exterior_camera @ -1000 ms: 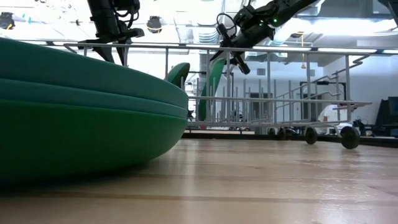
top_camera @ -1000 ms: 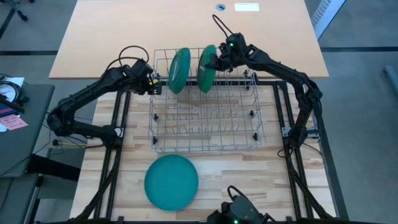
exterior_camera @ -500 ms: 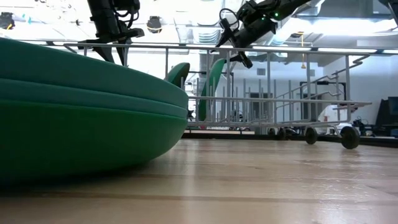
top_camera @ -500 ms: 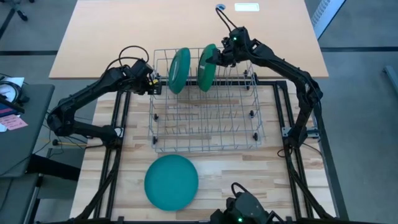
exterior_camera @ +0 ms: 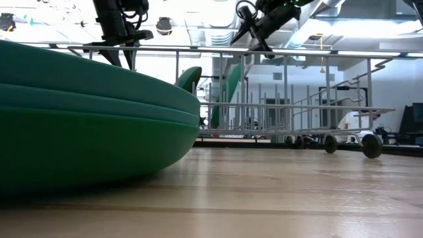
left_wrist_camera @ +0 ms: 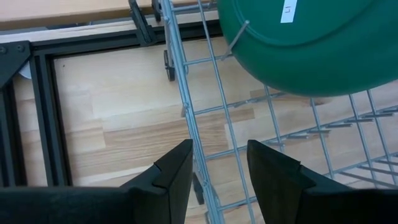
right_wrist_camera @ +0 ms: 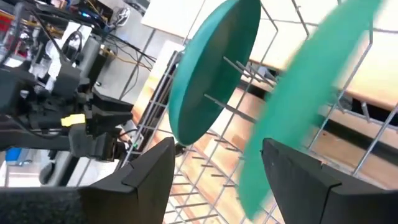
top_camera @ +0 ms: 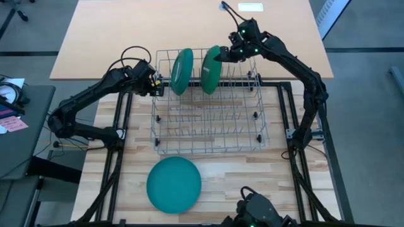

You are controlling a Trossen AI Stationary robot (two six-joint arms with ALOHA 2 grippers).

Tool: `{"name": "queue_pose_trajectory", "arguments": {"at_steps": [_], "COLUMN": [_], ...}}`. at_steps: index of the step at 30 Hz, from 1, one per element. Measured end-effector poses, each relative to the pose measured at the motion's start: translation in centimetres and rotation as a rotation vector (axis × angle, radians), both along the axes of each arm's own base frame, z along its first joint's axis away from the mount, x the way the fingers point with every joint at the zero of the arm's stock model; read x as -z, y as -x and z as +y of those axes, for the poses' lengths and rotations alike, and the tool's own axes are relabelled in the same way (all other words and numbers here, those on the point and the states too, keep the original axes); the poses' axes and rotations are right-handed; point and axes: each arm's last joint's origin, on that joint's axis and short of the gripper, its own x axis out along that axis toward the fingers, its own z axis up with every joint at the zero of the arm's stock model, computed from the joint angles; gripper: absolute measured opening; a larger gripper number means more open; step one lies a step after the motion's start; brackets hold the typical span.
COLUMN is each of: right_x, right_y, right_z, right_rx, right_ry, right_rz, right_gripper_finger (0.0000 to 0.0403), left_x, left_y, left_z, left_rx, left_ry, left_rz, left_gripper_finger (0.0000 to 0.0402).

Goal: Sort dishes
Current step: Put the green plate in the dish rack

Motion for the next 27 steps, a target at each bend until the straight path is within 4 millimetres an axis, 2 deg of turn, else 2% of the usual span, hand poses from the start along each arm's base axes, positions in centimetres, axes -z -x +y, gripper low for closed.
{"name": "queue_pose_trajectory", "arguments": {"at_steps": [5, 11, 15, 19, 27], "right_x": [-0.3, 0.7, 0.9, 1.0, 1.2], "right_y": [0.3, 1.0, 0.9, 0.6, 0.0], "right_z": [0.3, 1.0, 1.0, 1.0, 0.7], "right_rx": [-0.029, -0.086, -0.098, -0.103, -0.060], "right_ry": [0.018, -0.014, -0.010, -0.002, 0.054], "right_rz": [0.033, 0.154, 0.165, 0.158, 0.167], "right_gripper_finger": [0.0246, 0.0237, 0.0217, 0.0173, 0.0051], "left_x": [0.0, 0.0, 0.0, 0.0, 0.0], "left_y": [0.0, 0.0, 0.0, 0.0, 0.0], "left_z": [0.0, 0.0, 0.0, 0.0, 0.0], "left_rx": [0.004, 0.004, 0.004, 0.004, 0.004], "left_ry": [-0.001, -0.001, -0.001, -0.001, -0.001], "left_rz": [0.002, 0.002, 0.002, 0.002, 0.002], "left_gripper_finger": [0.0147, 0.0147, 0.0147, 0.0147, 0.0146]}}
